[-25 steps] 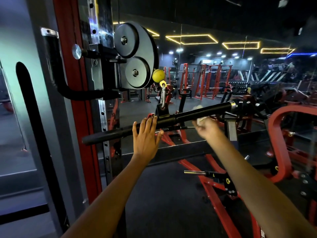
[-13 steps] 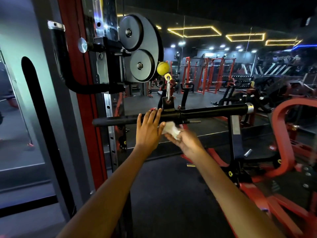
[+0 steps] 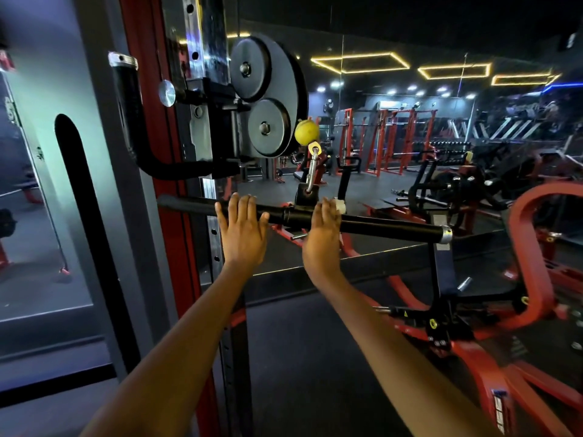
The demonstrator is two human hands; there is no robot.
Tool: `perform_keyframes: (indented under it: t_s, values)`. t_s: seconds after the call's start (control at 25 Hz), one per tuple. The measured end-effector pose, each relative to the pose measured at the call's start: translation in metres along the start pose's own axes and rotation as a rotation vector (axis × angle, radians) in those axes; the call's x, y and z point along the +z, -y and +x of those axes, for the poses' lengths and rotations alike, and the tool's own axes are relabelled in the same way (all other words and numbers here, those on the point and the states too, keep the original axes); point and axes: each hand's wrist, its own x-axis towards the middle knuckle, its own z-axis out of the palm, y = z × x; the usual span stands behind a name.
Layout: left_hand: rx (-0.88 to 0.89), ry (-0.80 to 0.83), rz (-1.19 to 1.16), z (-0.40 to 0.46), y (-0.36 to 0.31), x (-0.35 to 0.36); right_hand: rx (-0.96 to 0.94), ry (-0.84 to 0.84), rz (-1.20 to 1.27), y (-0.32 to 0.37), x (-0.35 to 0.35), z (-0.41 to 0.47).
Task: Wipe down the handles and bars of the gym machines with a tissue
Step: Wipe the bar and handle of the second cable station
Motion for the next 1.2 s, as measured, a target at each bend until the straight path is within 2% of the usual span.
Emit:
perform_keyframes:
  t_s: [0.12,0.16,0.24,0.32,0.36,0.4,0.52,0.56,0.6,0.72,0.76,0.84,0.92,0.96,1.0,1.12,1.16,1.2]
  values:
    - [0.020,-0.011,0.017,-0.008,0.007,0.000,-0.355,-0.111,-0.164,-0.056,-0.026,-0.006]
    - [0.036,-0.013,0.020,-0.010,0.008,0.000,-0.387,-0.170,-0.194,-0.080,-0.040,-0.007]
    - [0.065,0.004,0.023,-0.013,0.007,0.000,-0.245,-0.262,-0.159,-0.108,-0.064,-0.003]
    - [0.073,0.033,0.016,-0.014,0.000,0.002,-0.002,-0.317,-0.049,-0.095,-0.064,0.004]
    - [0.058,0.040,0.006,-0.015,-0.005,0.004,0.055,-0.285,-0.024,-0.080,-0.058,0.006]
    - [0.034,0.042,-0.008,-0.016,-0.008,0.005,0.023,-0.220,-0.024,-0.065,-0.052,0.007]
    - [-0.019,0.064,-0.034,-0.019,-0.011,0.008,-0.309,-0.027,-0.083,-0.064,-0.056,0.007]
    - [-0.021,0.069,-0.030,-0.020,-0.009,0.009,-0.341,0.005,-0.090,-0.078,-0.068,0.011]
    - [-0.017,0.068,-0.028,-0.020,-0.008,0.008,-0.288,-0.003,-0.080,-0.091,-0.085,0.014]
    - [-0.015,0.048,-0.039,-0.019,-0.011,0.007,0.162,-0.144,0.082,-0.130,-0.128,0.022]
    - [-0.027,0.050,-0.040,-0.019,-0.013,0.007,0.229,-0.179,0.073,-0.131,-0.133,0.023]
    - [-0.060,0.065,-0.036,-0.020,-0.017,0.007,0.200,-0.149,0.039,-0.113,-0.131,0.024]
    - [-0.087,0.075,-0.042,-0.020,-0.017,0.005,0.067,-0.084,0.000,-0.097,-0.118,0.022]
    - [-0.089,0.079,-0.041,-0.020,-0.017,0.004,0.077,-0.076,-0.005,-0.096,-0.117,0.023]
    - [-0.088,0.079,-0.036,-0.021,-0.016,0.003,0.127,-0.134,-0.050,-0.103,-0.121,0.027]
    - [-0.096,0.060,-0.028,-0.023,-0.019,0.001,0.534,-0.194,-0.020,-0.128,-0.137,0.033]
    - [-0.098,0.053,-0.025,-0.024,-0.021,0.001,0.560,-0.156,-0.093,-0.126,-0.136,0.031]
    - [-0.098,0.052,-0.017,-0.025,-0.023,0.002,0.499,-0.124,-0.201,-0.113,-0.130,0.029]
